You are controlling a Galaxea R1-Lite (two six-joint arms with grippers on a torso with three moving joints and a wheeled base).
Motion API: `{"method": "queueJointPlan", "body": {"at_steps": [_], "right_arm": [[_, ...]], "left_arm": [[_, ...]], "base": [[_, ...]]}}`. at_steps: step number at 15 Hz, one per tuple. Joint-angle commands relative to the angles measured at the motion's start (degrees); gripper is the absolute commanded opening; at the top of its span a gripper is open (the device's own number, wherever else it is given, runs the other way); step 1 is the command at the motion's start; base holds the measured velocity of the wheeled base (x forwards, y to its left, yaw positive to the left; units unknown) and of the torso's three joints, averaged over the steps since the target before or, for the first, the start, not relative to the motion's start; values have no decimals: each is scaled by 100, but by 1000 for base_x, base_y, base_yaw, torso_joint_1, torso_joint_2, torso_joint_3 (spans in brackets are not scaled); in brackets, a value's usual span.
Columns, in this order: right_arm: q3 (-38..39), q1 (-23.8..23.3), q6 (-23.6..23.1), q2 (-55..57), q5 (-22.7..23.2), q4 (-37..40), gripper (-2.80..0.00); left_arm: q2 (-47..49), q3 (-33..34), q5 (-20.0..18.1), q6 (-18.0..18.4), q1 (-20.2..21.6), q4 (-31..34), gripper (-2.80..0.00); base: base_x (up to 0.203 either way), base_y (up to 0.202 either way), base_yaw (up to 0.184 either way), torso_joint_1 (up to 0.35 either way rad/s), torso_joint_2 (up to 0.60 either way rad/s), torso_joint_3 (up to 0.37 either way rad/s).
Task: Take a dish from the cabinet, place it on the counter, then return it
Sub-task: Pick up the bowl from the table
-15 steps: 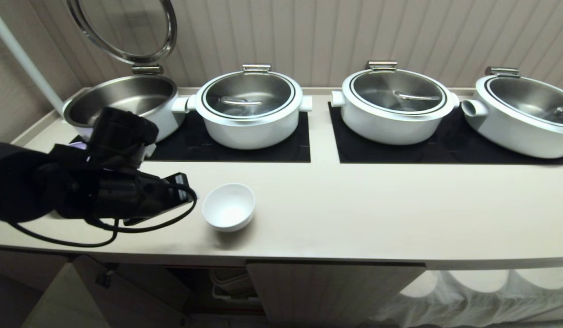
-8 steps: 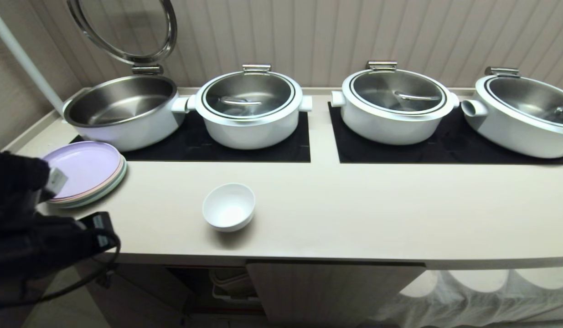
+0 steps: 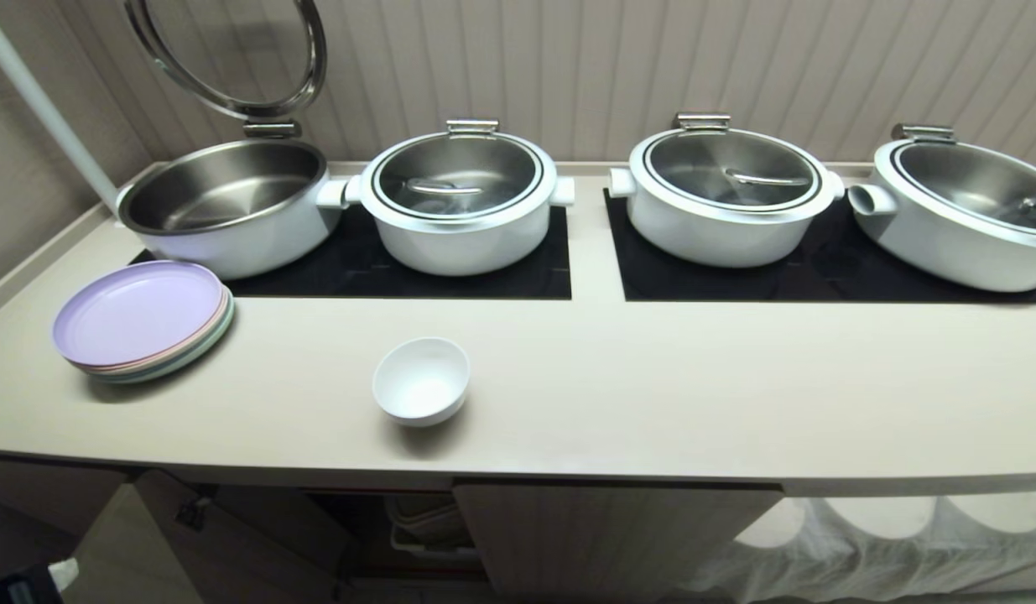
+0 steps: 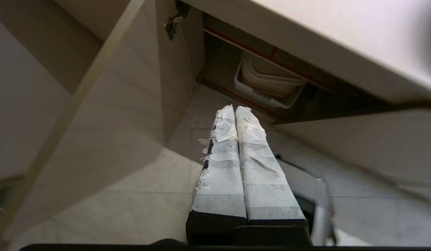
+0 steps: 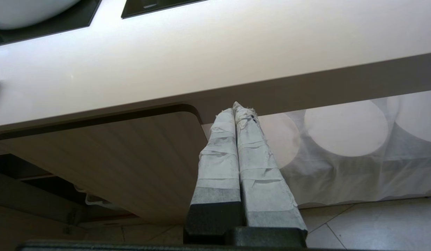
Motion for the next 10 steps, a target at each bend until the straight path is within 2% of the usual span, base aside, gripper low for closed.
{"method": "queueJointPlan", "body": {"at_steps": [1, 3, 6, 8, 10], "right_arm": [[1, 2, 5, -2, -6, -4, -280], [1, 2, 5, -2, -4, -4, -280], [1, 2, 5, -2, 3, -4, -280], [1, 2, 5, -2, 1, -4, -280], [1, 2, 5, -2, -1, -4, -280]], "left_arm": [[-891, 362, -183, 688, -18, 2, -280], [-1278, 558, -530, 1035, -42, -10, -280], [-2338, 844, -1106, 1283, -206, -2, -280], [-2949, 1064, -1237, 1568, -363, -46, -280], [-2958, 1266, -1332, 1912, -436, -462, -280]], "base": [[0, 0, 0, 0, 0, 0], [0, 0, 0, 0, 0, 0], [0, 0, 0, 0, 0, 0], [0, 0, 0, 0, 0, 0], [0, 0, 0, 0, 0, 0]]}}
